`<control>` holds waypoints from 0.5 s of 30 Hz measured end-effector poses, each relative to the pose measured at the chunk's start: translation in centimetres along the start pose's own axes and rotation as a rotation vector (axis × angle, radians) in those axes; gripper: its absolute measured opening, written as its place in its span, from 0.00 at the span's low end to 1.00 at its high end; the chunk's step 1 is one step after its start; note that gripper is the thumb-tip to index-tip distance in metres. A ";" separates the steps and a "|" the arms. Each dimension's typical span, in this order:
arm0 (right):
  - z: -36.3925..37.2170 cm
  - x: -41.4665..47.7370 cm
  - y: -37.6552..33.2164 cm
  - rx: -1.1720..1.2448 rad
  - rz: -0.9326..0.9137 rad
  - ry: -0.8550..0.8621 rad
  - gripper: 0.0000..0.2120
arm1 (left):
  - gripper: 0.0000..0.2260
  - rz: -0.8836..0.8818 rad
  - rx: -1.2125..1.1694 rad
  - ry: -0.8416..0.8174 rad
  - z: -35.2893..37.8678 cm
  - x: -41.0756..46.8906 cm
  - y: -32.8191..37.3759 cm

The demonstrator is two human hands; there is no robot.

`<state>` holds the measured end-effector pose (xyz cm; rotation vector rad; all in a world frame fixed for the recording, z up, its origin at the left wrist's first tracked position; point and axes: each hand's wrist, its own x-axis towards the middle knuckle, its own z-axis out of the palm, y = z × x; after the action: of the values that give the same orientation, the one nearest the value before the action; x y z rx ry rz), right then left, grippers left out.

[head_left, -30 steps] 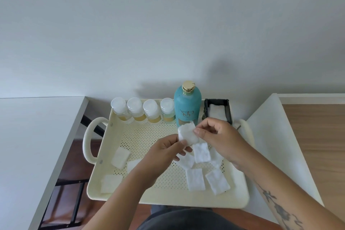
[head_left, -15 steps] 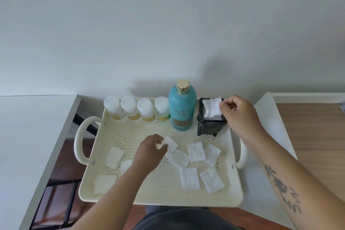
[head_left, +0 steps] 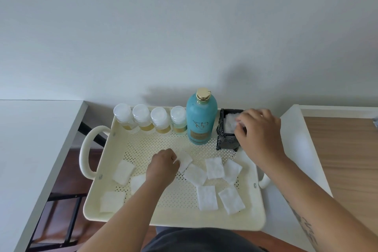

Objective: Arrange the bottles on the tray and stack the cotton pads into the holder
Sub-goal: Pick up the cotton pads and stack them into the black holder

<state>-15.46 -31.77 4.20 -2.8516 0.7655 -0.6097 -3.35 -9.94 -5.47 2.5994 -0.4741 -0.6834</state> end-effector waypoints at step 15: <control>-1.2 3.2 0.9 -0.242 -0.061 -0.360 0.08 | 0.05 0.090 -0.250 0.073 -1.2 -1.2 -0.2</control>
<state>-13.85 -34.20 6.21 -3.0801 0.7337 -0.0002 -3.65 -8.91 -4.21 2.3446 -0.4489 -0.5763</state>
